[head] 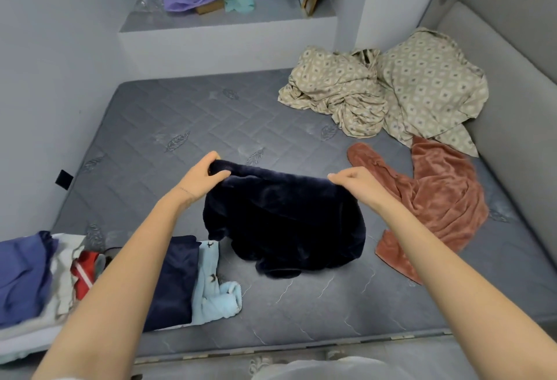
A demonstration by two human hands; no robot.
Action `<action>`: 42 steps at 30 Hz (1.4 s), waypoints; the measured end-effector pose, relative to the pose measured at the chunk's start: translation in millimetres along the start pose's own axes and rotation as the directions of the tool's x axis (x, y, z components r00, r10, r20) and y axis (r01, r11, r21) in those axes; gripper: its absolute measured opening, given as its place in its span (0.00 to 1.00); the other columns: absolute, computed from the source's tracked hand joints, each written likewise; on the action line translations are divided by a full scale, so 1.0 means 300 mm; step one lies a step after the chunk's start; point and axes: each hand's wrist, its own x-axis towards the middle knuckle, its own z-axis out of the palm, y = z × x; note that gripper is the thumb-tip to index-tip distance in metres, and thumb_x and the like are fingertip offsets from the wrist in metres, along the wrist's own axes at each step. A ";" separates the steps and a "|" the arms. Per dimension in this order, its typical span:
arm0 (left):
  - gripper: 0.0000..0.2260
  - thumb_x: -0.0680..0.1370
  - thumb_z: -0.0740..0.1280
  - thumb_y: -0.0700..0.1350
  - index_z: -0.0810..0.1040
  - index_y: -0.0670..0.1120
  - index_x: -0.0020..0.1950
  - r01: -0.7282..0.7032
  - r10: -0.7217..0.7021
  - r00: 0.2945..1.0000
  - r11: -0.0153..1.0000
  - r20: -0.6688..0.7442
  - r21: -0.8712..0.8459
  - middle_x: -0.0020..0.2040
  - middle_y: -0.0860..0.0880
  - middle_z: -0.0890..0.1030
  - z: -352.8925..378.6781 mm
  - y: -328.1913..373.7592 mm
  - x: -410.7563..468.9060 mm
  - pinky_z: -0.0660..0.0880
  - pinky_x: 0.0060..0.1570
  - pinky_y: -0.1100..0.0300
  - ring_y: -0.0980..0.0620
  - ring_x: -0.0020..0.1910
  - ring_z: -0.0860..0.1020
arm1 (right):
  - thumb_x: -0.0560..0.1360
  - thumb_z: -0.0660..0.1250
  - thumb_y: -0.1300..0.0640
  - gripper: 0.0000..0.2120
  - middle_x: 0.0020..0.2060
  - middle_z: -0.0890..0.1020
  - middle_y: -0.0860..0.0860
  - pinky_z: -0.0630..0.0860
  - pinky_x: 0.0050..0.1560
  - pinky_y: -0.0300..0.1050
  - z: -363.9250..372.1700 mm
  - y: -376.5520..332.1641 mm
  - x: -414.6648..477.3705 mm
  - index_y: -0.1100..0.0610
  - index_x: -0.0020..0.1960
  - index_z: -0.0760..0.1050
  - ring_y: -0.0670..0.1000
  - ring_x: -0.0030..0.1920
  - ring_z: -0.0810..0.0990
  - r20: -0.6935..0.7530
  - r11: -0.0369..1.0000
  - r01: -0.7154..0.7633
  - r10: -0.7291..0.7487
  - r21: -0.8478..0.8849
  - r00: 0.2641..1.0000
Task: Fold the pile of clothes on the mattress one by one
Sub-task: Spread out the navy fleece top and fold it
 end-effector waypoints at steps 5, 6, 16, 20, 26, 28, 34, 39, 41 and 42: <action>0.12 0.77 0.62 0.32 0.66 0.47 0.41 -0.002 0.017 0.998 0.970 0.058 -0.242 0.36 0.51 0.69 0.023 0.024 -0.030 0.65 0.36 0.63 0.60 0.34 0.67 | 0.72 0.74 0.58 0.14 0.43 0.77 0.49 0.73 0.39 0.36 0.080 0.126 -0.011 0.58 0.55 0.76 0.46 0.35 0.77 0.214 0.980 -0.183 0.195 -0.076 0.957; 0.13 0.76 0.62 0.30 0.66 0.46 0.41 0.006 0.016 0.997 0.963 0.080 -0.270 0.36 0.51 0.68 0.026 0.024 -0.039 0.65 0.36 0.62 0.59 0.34 0.67 | 0.71 0.75 0.58 0.18 0.47 0.75 0.49 0.73 0.41 0.37 0.098 0.152 -0.012 0.57 0.59 0.74 0.48 0.37 0.78 0.246 0.973 -0.212 0.229 -0.096 0.942; 0.09 0.66 0.61 0.34 0.65 0.47 0.38 0.087 -0.017 0.988 0.879 0.153 -0.470 0.34 0.48 0.64 0.037 -0.030 -0.155 0.56 0.34 0.57 0.54 0.33 0.61 | 0.67 0.77 0.45 0.35 0.58 0.72 0.49 0.66 0.54 0.38 0.353 0.281 -0.041 0.51 0.70 0.66 0.48 0.56 0.73 0.282 0.963 -0.212 0.253 -0.168 0.926; 0.08 0.68 0.62 0.34 0.66 0.46 0.40 0.091 -0.003 0.986 0.845 0.165 -0.526 0.34 0.49 0.67 0.029 -0.033 -0.170 0.59 0.34 0.60 0.55 0.34 0.63 | 0.68 0.76 0.43 0.28 0.51 0.74 0.47 0.69 0.50 0.40 0.468 0.288 -0.049 0.50 0.63 0.71 0.47 0.50 0.75 0.267 0.966 -0.135 0.192 -0.219 0.944; 0.05 0.72 0.64 0.40 0.68 0.48 0.41 0.112 -0.020 0.989 0.761 0.149 -0.639 0.37 0.53 0.71 -0.007 -0.074 -0.181 0.65 0.37 0.62 0.56 0.37 0.69 | 0.76 0.59 0.63 0.12 0.40 0.83 0.50 0.76 0.45 0.43 0.485 0.230 0.006 0.53 0.38 0.75 0.52 0.41 0.81 0.108 0.979 -0.190 0.197 -0.075 0.974; 0.06 0.74 0.65 0.42 0.71 0.51 0.40 0.078 -0.009 0.994 0.762 0.109 -0.643 0.37 0.54 0.73 -0.011 -0.083 -0.184 0.66 0.38 0.63 0.57 0.38 0.70 | 0.78 0.61 0.60 0.09 0.43 0.83 0.53 0.74 0.40 0.38 0.466 0.205 0.024 0.56 0.40 0.74 0.49 0.36 0.79 0.129 0.972 -0.230 0.224 0.041 0.966; 0.11 0.77 0.68 0.43 0.71 0.54 0.38 -0.006 -0.085 0.988 0.816 -0.131 -0.578 0.35 0.57 0.76 0.002 -0.037 -0.128 0.66 0.36 0.63 0.59 0.36 0.72 | 0.66 0.67 0.29 0.29 0.43 0.78 0.45 0.71 0.50 0.40 0.486 0.198 -0.033 0.51 0.54 0.73 0.44 0.45 0.77 0.283 0.963 -0.260 0.231 0.071 0.931; 0.09 0.77 0.69 0.40 0.71 0.49 0.40 -0.070 -0.165 0.926 0.809 -0.340 -0.583 0.38 0.51 0.79 0.001 0.055 -0.069 0.70 0.39 0.59 0.55 0.39 0.76 | 0.61 0.71 0.29 0.49 0.63 0.72 0.46 0.69 0.60 0.41 0.515 0.187 -0.053 0.47 0.75 0.59 0.47 0.63 0.72 0.319 0.974 -0.216 0.185 0.067 0.930; 0.10 0.76 0.70 0.41 0.71 0.49 0.39 -0.129 -0.171 0.883 0.807 -0.437 -0.576 0.38 0.50 0.78 0.001 0.109 -0.049 0.71 0.36 0.64 0.57 0.36 0.76 | 0.59 0.75 0.31 0.56 0.67 0.69 0.45 0.68 0.63 0.43 0.518 0.166 -0.050 0.46 0.77 0.51 0.48 0.66 0.69 0.329 0.978 -0.192 0.157 0.079 0.931; 0.11 0.75 0.71 0.42 0.70 0.49 0.38 -0.156 -0.168 0.856 0.817 -0.488 -0.555 0.36 0.50 0.77 0.001 0.139 -0.040 0.71 0.35 0.65 0.57 0.34 0.74 | 0.58 0.76 0.32 0.58 0.69 0.66 0.45 0.67 0.66 0.45 0.520 0.155 -0.051 0.44 0.77 0.48 0.48 0.68 0.67 0.331 0.978 -0.185 0.146 0.092 0.932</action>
